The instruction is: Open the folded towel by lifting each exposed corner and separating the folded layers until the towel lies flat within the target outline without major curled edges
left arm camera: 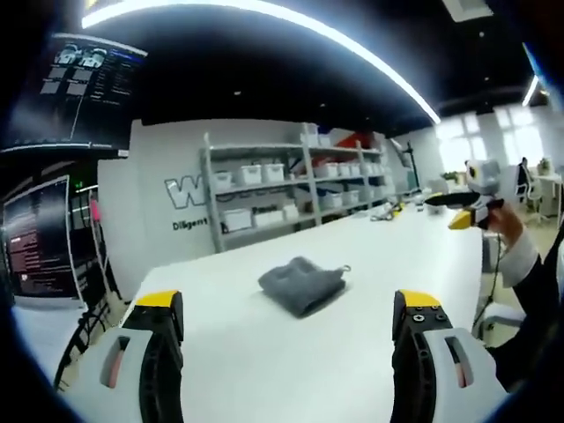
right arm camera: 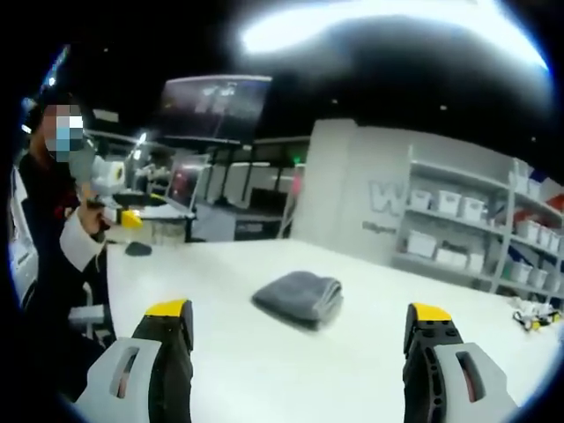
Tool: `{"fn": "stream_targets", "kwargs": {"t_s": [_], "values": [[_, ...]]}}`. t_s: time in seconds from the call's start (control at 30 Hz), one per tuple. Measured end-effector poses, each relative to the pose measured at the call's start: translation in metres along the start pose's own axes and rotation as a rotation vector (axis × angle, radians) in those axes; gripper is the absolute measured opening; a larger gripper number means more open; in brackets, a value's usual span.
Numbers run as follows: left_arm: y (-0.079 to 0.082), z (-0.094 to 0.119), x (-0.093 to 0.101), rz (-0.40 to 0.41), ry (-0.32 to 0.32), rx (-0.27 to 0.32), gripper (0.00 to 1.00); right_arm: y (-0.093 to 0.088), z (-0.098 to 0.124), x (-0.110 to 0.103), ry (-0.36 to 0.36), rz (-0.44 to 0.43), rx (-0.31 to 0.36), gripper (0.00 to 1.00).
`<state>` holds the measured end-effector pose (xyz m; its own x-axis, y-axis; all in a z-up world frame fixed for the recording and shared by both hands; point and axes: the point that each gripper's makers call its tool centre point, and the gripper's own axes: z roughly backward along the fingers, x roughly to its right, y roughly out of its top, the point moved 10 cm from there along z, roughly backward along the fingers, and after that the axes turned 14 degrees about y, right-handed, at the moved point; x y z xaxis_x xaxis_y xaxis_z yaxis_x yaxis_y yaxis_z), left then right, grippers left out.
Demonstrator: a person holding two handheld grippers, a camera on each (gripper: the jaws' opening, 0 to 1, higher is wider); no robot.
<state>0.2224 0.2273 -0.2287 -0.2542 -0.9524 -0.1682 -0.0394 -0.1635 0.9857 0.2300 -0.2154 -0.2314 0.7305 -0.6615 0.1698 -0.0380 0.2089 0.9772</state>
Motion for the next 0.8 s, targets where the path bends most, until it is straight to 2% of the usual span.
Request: {"fn": "stream_targets", "kwargs": {"t_s": [0.1,0.4,0.8], "values": [[-0.002,0.000,-0.001,0.017,-0.003,-0.012,0.97,0.000,0.001,-0.001,0.000,0.001,0.000,0.99],[-0.003,0.014,0.007,0.030,-0.005,-0.030,1.00,0.003,-0.003,-0.008,0.064,-0.009,0.040,0.99],[-0.001,0.026,0.007,0.067,-0.002,-0.009,1.00,0.008,-0.005,-0.012,0.091,-0.003,0.068,0.99]]}}
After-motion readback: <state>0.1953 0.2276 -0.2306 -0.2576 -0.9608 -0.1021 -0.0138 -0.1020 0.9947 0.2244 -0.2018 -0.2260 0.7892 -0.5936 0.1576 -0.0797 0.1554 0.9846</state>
